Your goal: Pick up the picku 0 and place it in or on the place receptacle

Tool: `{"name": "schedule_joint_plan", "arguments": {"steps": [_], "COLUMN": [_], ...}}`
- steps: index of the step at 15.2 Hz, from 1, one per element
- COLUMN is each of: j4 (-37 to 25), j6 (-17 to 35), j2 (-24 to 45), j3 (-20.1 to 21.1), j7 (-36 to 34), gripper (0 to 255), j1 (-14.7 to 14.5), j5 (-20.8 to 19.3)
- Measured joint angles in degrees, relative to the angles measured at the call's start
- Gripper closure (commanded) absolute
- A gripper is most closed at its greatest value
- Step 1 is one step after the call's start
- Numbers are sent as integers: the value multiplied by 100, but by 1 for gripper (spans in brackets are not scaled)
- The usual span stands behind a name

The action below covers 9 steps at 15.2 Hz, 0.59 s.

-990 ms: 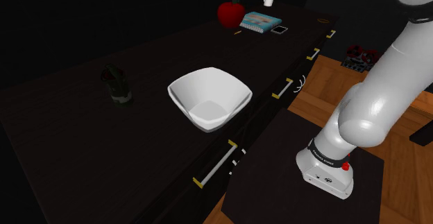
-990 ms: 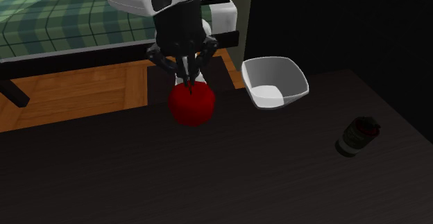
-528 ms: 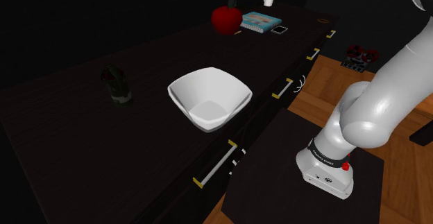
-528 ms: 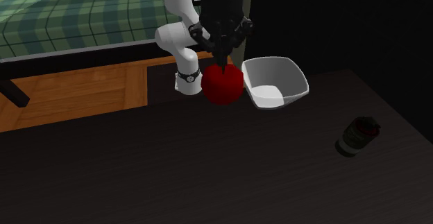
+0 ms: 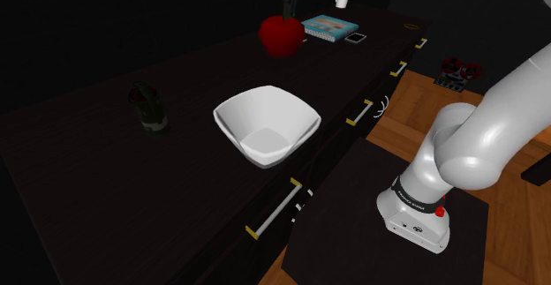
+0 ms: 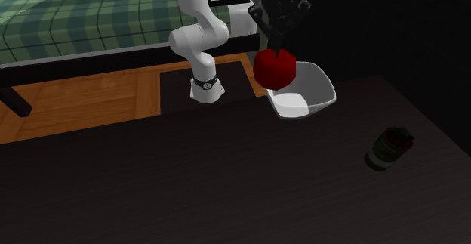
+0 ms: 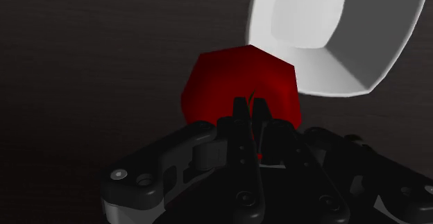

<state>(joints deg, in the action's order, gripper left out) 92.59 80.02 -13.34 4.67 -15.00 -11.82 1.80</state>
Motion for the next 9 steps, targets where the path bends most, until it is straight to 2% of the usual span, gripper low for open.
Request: {"name": "schedule_joint_plan", "arguments": {"steps": [9], "j4": [-197], "j6": [-236], "j2": [-84], "j3": [836], "j7": [-1326], "gripper": [255], "j1": [-470], "j5": [192]}}
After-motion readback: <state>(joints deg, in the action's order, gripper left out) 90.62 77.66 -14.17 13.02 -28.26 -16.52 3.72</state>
